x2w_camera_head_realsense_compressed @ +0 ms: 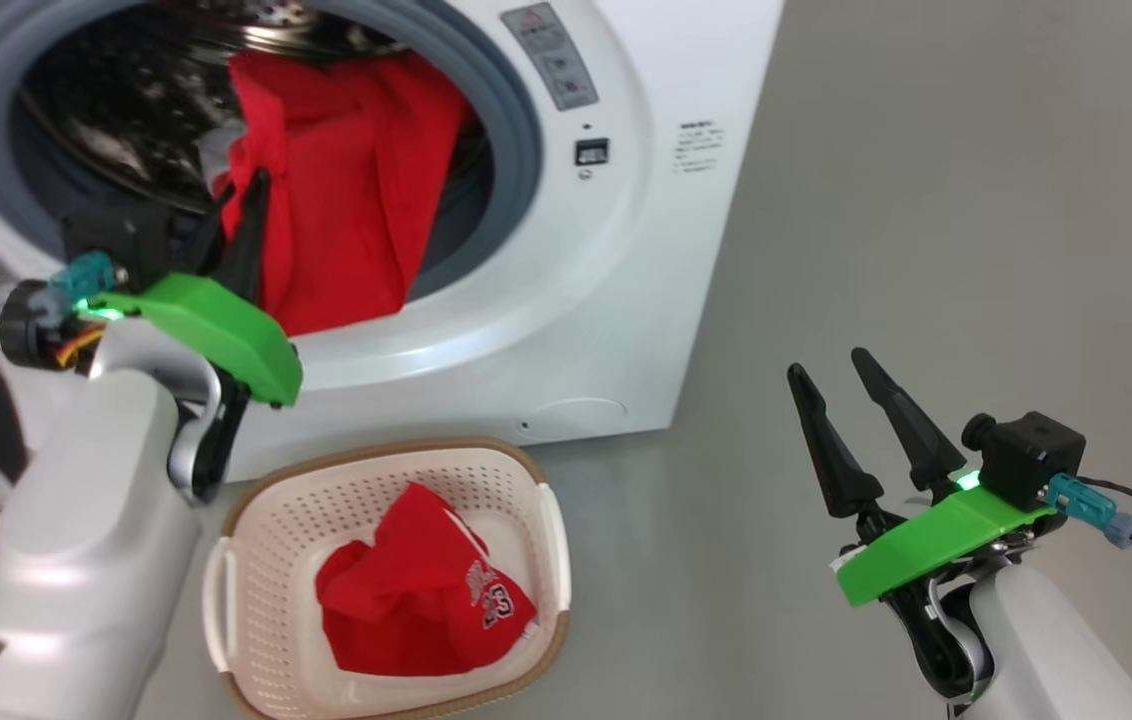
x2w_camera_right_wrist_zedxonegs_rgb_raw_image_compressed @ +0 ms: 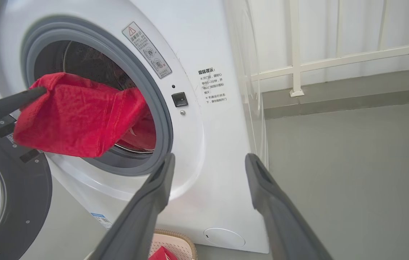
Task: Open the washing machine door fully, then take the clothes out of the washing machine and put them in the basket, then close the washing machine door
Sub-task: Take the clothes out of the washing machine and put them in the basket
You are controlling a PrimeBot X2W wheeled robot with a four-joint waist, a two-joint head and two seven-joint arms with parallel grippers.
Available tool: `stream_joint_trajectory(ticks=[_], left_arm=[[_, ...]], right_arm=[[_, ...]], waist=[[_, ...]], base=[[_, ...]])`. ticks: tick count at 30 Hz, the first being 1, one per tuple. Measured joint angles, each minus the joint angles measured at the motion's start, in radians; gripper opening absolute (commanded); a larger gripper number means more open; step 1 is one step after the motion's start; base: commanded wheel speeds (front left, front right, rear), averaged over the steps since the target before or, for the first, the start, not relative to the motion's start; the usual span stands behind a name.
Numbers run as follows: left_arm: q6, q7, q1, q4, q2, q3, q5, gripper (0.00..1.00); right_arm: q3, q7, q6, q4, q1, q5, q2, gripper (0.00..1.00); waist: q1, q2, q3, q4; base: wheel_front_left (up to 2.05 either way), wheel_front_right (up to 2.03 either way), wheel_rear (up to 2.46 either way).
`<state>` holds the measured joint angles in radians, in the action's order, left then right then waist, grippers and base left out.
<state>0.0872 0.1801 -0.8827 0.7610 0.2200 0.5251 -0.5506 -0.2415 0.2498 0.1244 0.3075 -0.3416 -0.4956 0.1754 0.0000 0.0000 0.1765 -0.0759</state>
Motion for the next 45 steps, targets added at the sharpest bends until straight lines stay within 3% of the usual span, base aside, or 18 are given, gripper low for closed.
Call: stream_joint_trajectory(ticks=[7, 15, 21, 30, 45], left_arm=[[-0.071, -0.065, 0.127, -0.263, 0.044, 0.001, -0.008, 0.00], [-0.200, -0.167, 0.332, -0.682, 0.144, -0.002, -0.009, 0.00], [-0.246, -0.206, 0.432, -0.821, 0.164, 0.002, -0.016, 0.00], [-0.243, -0.204, 0.524, -0.746, 0.151, 0.039, -0.062, 0.00], [-0.113, -0.085, 0.486, -0.261, 0.044, 0.096, -0.079, 0.00]], right_arm=[[-0.005, 0.000, 0.000, 0.007, 0.029, 0.000, 0.010, 1.00], [-0.013, 0.000, 0.000, 0.009, 0.033, -0.009, 0.022, 1.00], [-0.030, 0.000, 0.000, 0.011, 0.034, -0.011, 0.026, 1.00], [-0.042, 0.000, 0.000, 0.014, 0.034, -0.018, 0.036, 1.00], [-0.041, 0.000, 0.000, 0.011, 0.026, -0.021, 0.038, 1.00]], waist=[[0.0001, 0.0000, -0.033, 0.040], [0.0000, 0.0000, -0.066, 0.075], [0.0000, 0.0000, -0.073, 0.079], [0.0000, 0.0000, -0.066, 0.065], [0.0001, 0.0000, -0.009, 0.001]], base=[[0.00, 0.00, 0.00], [0.00, 0.00, 0.00], [0.00, 0.00, 0.00], [0.00, 0.00, 0.00], [0.00, 0.00, 0.00]])
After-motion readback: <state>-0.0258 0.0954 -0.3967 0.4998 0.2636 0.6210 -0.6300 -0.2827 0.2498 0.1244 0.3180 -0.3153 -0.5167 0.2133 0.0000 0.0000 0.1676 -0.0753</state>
